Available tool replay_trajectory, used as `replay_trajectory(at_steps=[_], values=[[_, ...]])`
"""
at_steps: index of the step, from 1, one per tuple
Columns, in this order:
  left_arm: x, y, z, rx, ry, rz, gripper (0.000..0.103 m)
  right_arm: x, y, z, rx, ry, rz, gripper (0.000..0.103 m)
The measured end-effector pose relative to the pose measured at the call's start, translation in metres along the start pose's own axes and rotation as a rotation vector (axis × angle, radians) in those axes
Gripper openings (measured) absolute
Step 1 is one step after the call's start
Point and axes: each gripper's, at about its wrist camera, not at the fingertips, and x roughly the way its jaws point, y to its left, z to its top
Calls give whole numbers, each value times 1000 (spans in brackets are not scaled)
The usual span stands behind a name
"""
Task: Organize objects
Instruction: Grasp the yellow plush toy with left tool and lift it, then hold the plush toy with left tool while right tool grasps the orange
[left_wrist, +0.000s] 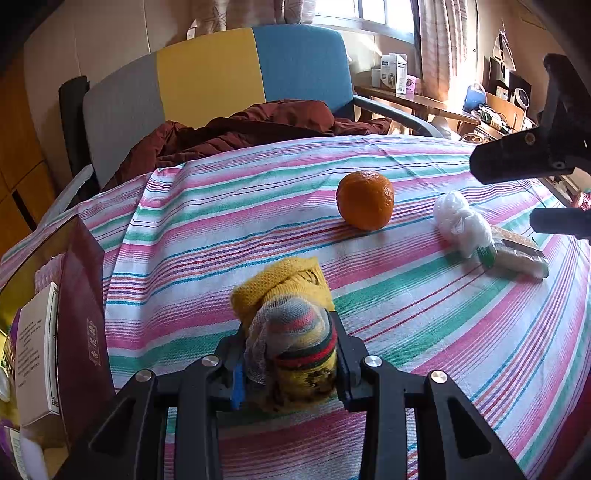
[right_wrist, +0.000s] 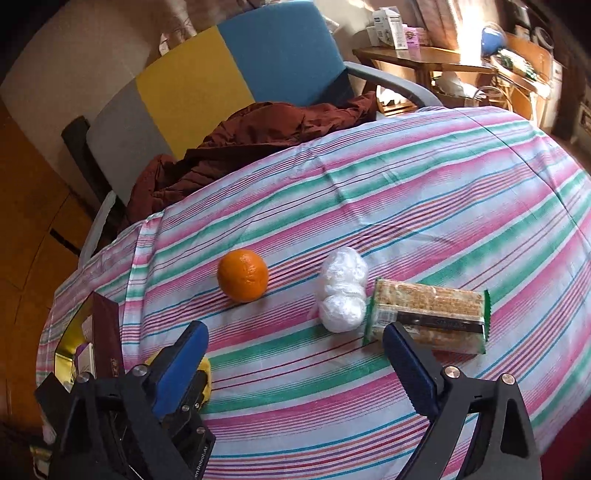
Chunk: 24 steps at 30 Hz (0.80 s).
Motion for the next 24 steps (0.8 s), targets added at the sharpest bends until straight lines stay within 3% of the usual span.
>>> replay_trajectory(at_steps=[7, 13, 14, 17, 24], values=[[1, 4, 0, -21, -1, -26, 37, 37, 45, 30, -233, 79, -9, 83], [2, 7, 0, -36, -2, -44, 37, 93, 56, 46, -299, 165, -88, 80], [2, 7, 1, -36, -2, -44, 37, 101, 57, 48, -305, 177, -91, 76], [2, 7, 0, -37, -2, -46, 38, 119, 56, 52, -302, 234, -48, 50], [2, 7, 0, -39, -4, -48, 38, 71, 52, 32, -334, 171, -22, 50]])
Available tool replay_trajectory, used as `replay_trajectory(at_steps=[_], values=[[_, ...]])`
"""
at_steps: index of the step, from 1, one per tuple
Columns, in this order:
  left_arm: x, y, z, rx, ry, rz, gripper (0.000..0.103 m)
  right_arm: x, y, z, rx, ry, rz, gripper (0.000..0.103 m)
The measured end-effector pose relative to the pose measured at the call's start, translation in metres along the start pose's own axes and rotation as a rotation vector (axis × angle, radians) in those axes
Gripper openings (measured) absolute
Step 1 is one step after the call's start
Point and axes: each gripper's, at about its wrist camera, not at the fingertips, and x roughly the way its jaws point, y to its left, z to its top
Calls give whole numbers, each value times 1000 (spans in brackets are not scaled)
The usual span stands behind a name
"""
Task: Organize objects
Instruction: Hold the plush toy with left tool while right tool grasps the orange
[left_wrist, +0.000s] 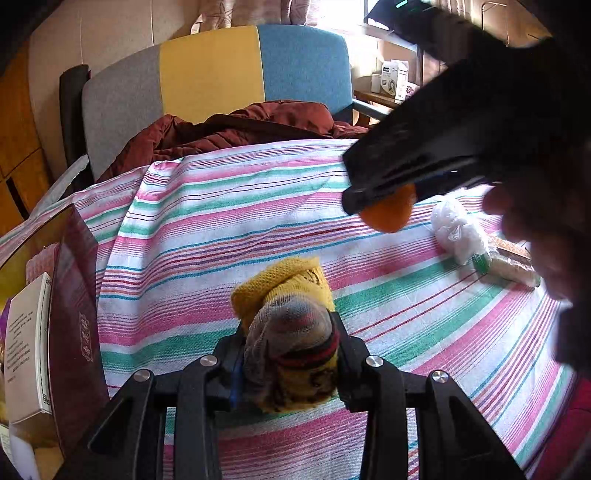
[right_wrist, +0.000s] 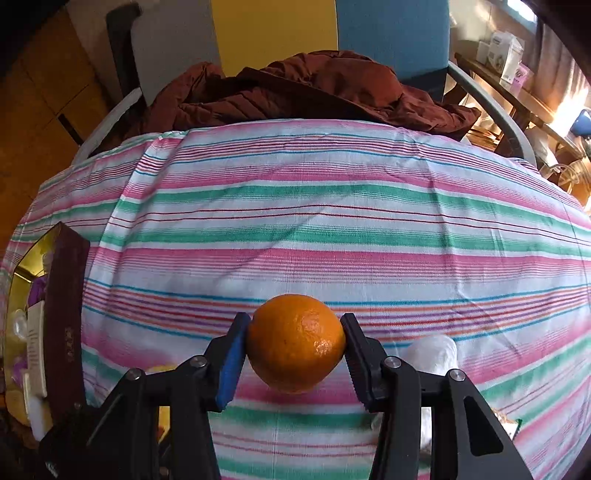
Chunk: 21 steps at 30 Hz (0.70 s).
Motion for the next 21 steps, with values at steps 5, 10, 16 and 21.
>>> replay_trajectory(at_steps=[5, 10, 16, 21], values=[[-2, 1, 0, -4, -1, -9, 36, -50, -9, -39, 56, -75, 5, 50], [-30, 1, 1, 4, -41, -35, 34, -79, -19, -69, 115, -127, -4, 50], [-92, 14, -2, -11, -110, -69, 34, -94, -1, -85, 104, -153, 32, 50], [-129, 51, -8, -74, -140, -43, 34, -97, 45, -88, 36, -168, 111, 50]])
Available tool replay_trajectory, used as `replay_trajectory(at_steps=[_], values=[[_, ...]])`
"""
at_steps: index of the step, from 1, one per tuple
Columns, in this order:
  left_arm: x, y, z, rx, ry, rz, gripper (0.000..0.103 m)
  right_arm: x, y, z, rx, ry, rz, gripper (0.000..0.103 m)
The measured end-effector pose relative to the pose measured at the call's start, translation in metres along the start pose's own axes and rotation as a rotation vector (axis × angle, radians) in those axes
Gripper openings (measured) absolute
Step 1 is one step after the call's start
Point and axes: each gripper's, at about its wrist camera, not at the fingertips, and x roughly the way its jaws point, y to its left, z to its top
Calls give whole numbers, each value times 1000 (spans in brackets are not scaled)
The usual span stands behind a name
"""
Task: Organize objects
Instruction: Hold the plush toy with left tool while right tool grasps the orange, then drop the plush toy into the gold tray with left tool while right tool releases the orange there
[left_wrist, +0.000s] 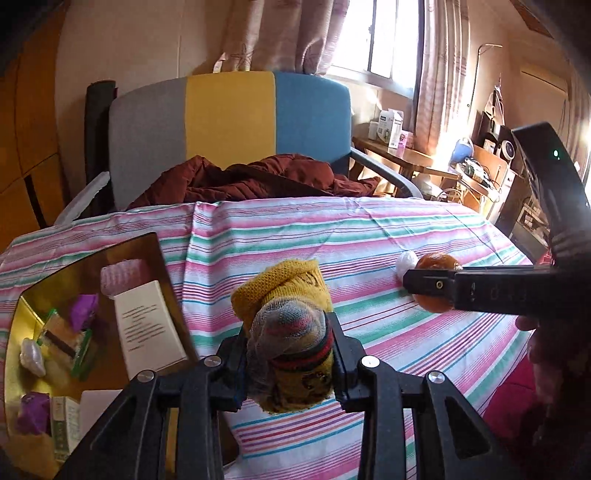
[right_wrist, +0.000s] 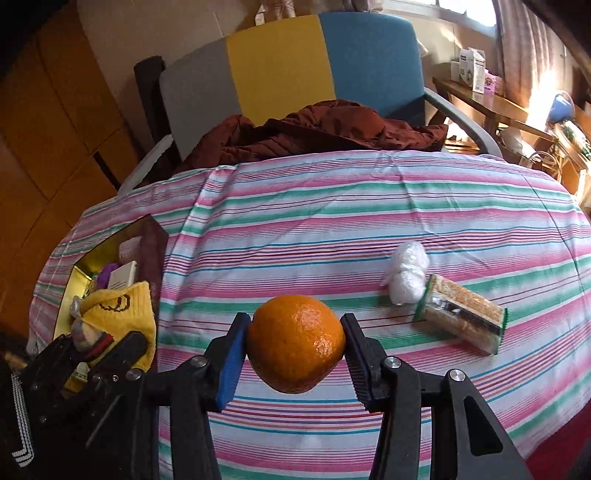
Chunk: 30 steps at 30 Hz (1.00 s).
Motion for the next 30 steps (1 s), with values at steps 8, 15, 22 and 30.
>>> replay_trajectory(at_steps=[8, 15, 22, 30], values=[[-45, 93, -9, -159, -31, 148, 34, 22, 97, -1, -135, 19, 134, 50], [-61, 177, -23, -290, -25, 276, 35, 50, 181, 5, -263, 64, 219, 50], [-51, 218, -33, -353, 29, 322, 39, 84, 234, 21, -299, 89, 220, 51], [-43, 232, -45, -393, 76, 306, 45, 83, 231, 19, -278, 69, 189, 52]])
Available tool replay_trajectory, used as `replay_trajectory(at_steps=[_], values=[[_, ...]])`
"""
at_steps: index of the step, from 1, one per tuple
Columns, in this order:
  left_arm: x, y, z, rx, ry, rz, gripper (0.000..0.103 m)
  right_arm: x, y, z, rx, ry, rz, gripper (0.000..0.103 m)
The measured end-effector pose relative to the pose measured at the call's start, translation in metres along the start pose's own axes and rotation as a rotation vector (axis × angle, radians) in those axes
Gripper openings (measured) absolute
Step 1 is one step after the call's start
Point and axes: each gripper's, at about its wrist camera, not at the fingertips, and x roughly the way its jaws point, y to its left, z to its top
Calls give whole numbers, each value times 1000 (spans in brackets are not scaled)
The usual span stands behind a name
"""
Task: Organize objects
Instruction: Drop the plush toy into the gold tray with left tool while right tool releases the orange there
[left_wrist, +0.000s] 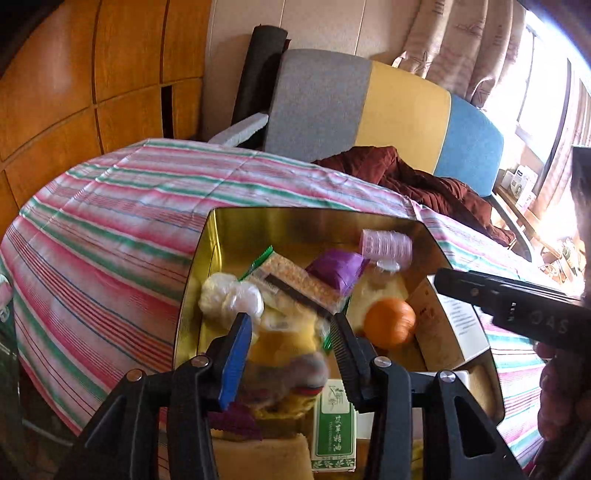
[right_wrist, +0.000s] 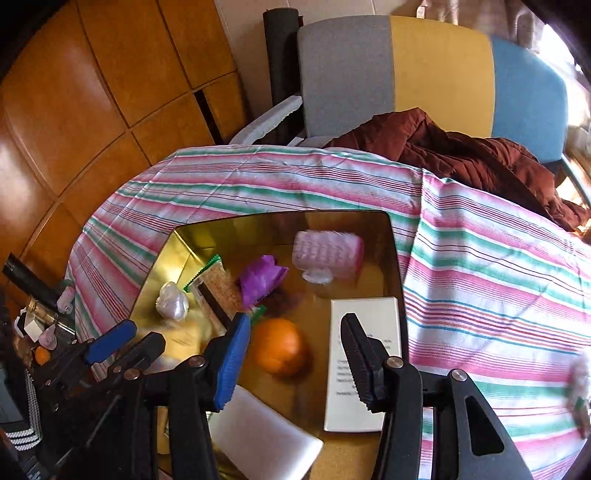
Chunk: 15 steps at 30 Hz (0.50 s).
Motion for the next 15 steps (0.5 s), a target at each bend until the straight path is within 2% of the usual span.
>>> replay_trajectory(at_steps=[5, 15], values=[[-10, 3, -6, -13, -15, 9, 45, -14, -3, -15, -7, -18, -14, 53], [-38, -3, -21, 21, -60, 43, 45, -35, 15, -52, -74, -47, -50, 77]])
